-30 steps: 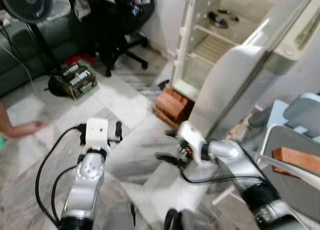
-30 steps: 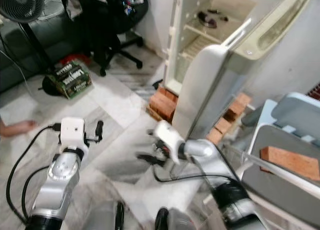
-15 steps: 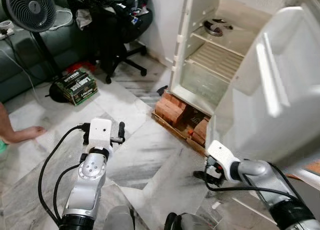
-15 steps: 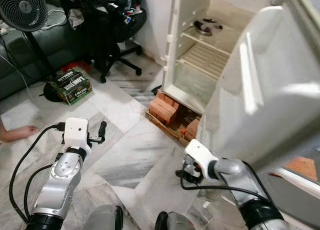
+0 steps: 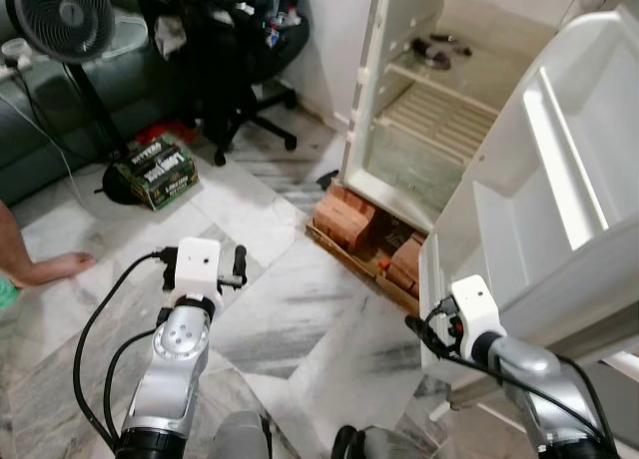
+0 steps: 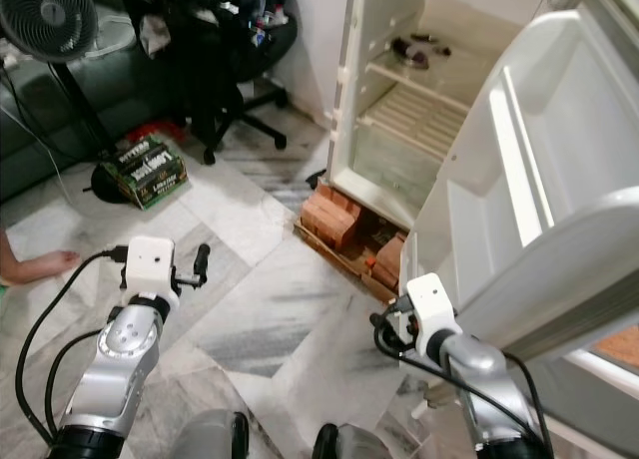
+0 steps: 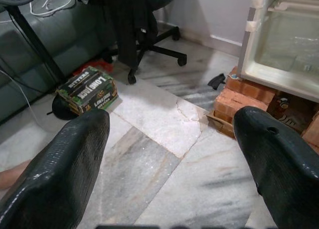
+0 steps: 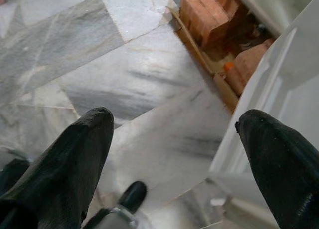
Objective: Restocking fridge
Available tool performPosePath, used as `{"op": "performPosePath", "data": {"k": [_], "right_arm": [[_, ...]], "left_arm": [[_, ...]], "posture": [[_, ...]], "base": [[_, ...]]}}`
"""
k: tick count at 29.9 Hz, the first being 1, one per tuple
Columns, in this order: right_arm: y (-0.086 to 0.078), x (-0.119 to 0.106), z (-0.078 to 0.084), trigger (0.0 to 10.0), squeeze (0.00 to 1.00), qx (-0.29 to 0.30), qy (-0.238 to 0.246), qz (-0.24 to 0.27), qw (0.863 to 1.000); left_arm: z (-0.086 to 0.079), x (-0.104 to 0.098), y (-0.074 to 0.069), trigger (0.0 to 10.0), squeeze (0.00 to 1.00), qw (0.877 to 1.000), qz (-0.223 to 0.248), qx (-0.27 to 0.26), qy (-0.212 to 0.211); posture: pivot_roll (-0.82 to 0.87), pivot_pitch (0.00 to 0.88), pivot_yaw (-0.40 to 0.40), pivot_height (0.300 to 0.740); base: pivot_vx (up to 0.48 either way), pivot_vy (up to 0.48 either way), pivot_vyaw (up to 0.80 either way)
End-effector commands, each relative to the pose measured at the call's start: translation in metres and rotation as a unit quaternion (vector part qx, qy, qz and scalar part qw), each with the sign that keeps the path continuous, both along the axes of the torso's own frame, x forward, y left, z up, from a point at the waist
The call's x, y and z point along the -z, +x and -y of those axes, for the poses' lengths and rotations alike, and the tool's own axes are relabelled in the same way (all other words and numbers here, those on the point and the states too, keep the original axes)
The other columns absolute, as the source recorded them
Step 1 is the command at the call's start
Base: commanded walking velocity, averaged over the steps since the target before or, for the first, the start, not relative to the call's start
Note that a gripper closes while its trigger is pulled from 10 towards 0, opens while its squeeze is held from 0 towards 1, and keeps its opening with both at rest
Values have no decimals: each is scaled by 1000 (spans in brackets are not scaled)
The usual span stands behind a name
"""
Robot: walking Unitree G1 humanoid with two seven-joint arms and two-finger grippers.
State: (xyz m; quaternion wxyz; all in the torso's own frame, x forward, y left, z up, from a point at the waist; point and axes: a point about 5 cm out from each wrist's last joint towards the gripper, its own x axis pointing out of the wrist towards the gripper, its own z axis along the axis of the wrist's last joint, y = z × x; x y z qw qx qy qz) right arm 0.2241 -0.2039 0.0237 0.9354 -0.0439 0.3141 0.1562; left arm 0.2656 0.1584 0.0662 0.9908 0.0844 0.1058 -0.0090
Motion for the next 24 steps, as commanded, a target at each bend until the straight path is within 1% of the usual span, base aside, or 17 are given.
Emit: {"op": "performPosePath", "data": {"k": [1, 3, 8, 14, 20, 22, 24], "right_arm": [[-3, -4, -2, 10000, 0, 8, 3, 10, 1000], [-3, -5, -6, 10000, 0, 12, 10, 17, 1000], [1, -10, -6, 10000, 0, 28, 8, 29, 999], [7, -20, 2, 10000, 0, 98, -5, 66, 993], [14, -27, -1, 10000, 0, 120, -1, 89, 989], [16, -28, -1, 10000, 0, 126, -2, 96, 987], [22, -36, 5, 10000, 0, 163, -1, 125, 979]], "left_arm": [[-2, 2, -2, 10000, 0, 1000, -7, 2, 4], [-1, 2, -2, 10000, 0, 1000, -7, 3, 3], [0, 1, -2, 10000, 0, 1000, -6, 4, 1], [0, 2, -3, 10000, 0, 1000, -8, 2, -1], [1, 1, -3, 10000, 0, 1000, -8, 4, -1], [1, 2, -2, 10000, 0, 1000, -9, 4, 2], [1, 2, -2, 10000, 0, 1000, -7, 3, -2]], "posture": [[108, 67, -20, 740], [108, 70, -23, 740], [108, 73, -25, 740], [107, 77, -27, 740], [105, 75, -24, 740], [105, 74, -23, 740], [105, 73, -23, 740]], "base": [[-262, 0, 0], [-289, 0, 0], [-312, 0, 0], [-353, 0, 0], [-319, 0, 0], [0, 0, 0], [0, 0, 0]]}}
